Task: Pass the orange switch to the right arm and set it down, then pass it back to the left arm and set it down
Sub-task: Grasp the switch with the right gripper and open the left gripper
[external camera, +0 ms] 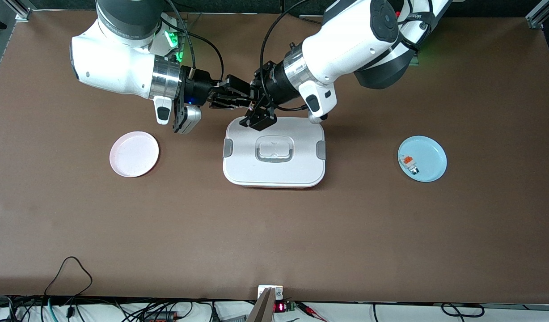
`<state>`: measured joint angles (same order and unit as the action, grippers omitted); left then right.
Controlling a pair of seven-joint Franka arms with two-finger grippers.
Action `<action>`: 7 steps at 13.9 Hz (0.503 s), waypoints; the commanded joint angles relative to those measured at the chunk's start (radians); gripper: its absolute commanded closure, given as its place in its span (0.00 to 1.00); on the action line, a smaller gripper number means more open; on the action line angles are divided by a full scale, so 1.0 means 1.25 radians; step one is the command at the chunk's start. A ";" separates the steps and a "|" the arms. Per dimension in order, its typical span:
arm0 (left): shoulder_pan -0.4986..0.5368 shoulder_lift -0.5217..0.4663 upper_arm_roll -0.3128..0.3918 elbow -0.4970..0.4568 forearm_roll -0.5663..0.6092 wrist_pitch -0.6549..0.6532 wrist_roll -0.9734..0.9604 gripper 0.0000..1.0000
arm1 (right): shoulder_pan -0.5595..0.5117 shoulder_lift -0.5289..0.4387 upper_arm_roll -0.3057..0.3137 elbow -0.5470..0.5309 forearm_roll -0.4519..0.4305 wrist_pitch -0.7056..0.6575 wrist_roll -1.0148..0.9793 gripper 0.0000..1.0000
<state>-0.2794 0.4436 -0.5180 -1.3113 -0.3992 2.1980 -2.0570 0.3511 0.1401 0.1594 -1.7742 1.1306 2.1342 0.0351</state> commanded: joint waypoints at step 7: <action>0.038 0.000 0.000 0.017 0.008 -0.239 0.273 0.00 | -0.016 0.003 -0.002 0.003 0.011 0.001 -0.069 0.76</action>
<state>-0.2572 0.4438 -0.5125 -1.3038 -0.3982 2.0175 -1.8135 0.3462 0.1428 0.1584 -1.7779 1.1306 2.1202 -0.0211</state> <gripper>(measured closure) 0.000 0.590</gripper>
